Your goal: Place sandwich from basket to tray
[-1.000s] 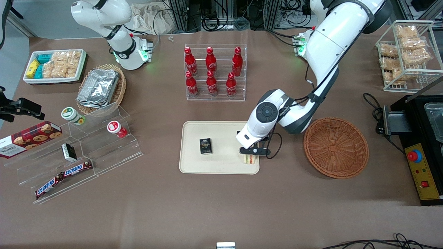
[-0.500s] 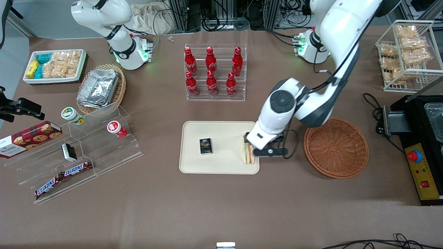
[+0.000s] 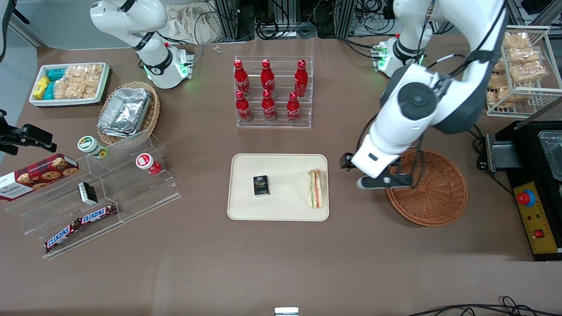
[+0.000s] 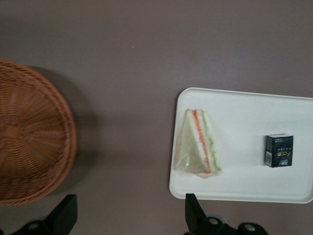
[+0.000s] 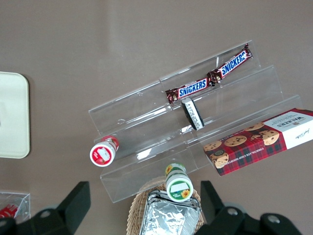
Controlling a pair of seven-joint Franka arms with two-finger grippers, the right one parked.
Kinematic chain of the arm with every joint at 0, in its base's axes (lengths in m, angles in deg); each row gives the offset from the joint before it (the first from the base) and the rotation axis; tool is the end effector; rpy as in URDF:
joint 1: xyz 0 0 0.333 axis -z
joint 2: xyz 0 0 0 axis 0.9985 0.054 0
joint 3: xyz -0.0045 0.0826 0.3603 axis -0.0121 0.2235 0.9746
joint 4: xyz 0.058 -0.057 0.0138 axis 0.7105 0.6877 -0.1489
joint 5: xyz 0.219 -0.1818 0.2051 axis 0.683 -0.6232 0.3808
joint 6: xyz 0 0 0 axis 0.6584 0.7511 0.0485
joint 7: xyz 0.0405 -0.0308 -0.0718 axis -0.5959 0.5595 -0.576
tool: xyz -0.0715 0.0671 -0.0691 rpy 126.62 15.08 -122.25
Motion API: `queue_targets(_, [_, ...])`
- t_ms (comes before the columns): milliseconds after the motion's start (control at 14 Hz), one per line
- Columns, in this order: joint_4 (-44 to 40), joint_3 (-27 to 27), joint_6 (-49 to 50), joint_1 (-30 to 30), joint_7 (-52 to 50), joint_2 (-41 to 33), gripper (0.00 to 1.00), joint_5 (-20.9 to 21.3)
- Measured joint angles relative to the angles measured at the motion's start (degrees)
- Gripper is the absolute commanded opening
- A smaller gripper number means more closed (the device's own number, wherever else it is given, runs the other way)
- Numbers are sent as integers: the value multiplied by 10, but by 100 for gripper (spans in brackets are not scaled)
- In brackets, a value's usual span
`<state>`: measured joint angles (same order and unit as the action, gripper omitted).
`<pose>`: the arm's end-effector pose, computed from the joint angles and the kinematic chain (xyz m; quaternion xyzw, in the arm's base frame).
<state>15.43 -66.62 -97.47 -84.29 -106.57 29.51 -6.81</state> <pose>0.5679 -0.2496 0.5261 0.9991 0.0305 0.0136 0.0250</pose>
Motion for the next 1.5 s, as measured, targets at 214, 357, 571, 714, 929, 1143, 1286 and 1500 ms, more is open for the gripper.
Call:
queue_targets(214, [-34, 1, 59, -33, 38, -15, 99, -19])
queue_targets(357, [-42, 1, 98, -57, 65, -35, 99, -30])
queue_targets(571, [-43, 9, 157, -79, 85, -78, 99, -33])
queue_targets(714, [-43, 38, 187, -79, 105, -107, 99, -39])
queue_targets(929, [-40, 86, 232, -75, 153, -148, 99, -51])
queue_targets(1143, [-5, 139, 242, -52, 170, -198, 99, -54])
queue_targets(1286, [17, 155, 243, -40, 171, -221, 100, -54])
queue_targets(1500, [18, 156, 240, -34, 168, -225, 100, -54])
